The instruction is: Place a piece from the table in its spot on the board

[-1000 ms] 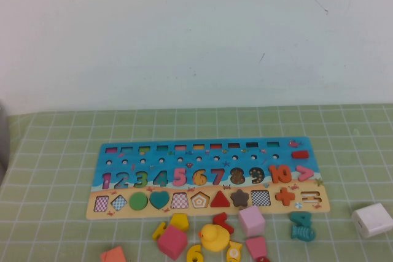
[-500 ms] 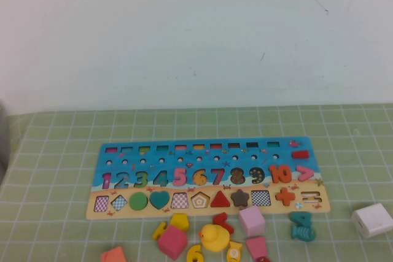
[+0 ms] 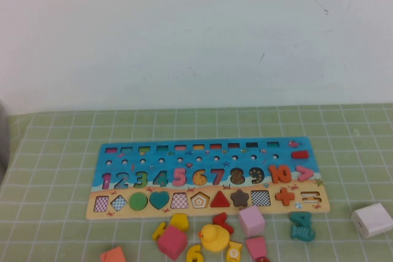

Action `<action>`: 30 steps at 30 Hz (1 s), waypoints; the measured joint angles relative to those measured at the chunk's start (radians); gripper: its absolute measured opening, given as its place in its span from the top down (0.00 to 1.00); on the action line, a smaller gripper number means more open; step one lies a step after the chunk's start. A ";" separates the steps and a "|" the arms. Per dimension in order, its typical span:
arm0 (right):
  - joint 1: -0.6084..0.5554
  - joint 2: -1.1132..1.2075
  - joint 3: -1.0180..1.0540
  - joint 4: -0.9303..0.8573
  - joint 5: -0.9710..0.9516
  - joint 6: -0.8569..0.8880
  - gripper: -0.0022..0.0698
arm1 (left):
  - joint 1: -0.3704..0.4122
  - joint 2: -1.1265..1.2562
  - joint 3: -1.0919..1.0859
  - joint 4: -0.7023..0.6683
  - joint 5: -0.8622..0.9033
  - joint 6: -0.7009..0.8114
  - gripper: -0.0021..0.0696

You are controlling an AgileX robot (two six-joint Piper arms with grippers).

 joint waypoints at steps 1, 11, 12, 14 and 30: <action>0.000 0.036 -0.048 -0.021 0.050 -0.029 0.97 | 0.000 0.000 0.000 0.000 0.000 0.000 0.97; 0.000 0.405 -0.442 -0.036 0.364 -0.226 0.97 | 0.000 0.000 0.000 0.000 0.000 0.000 0.97; 0.000 0.468 -0.501 -0.004 0.397 -0.257 0.97 | 0.000 0.000 0.000 0.000 0.000 0.000 0.97; 0.000 0.525 -0.545 0.015 0.419 -0.282 0.97 | 0.000 0.000 0.000 0.000 0.000 0.000 0.97; 0.208 0.840 -0.671 -0.081 0.432 -0.231 0.97 | 0.000 0.000 0.000 0.000 0.000 0.000 0.97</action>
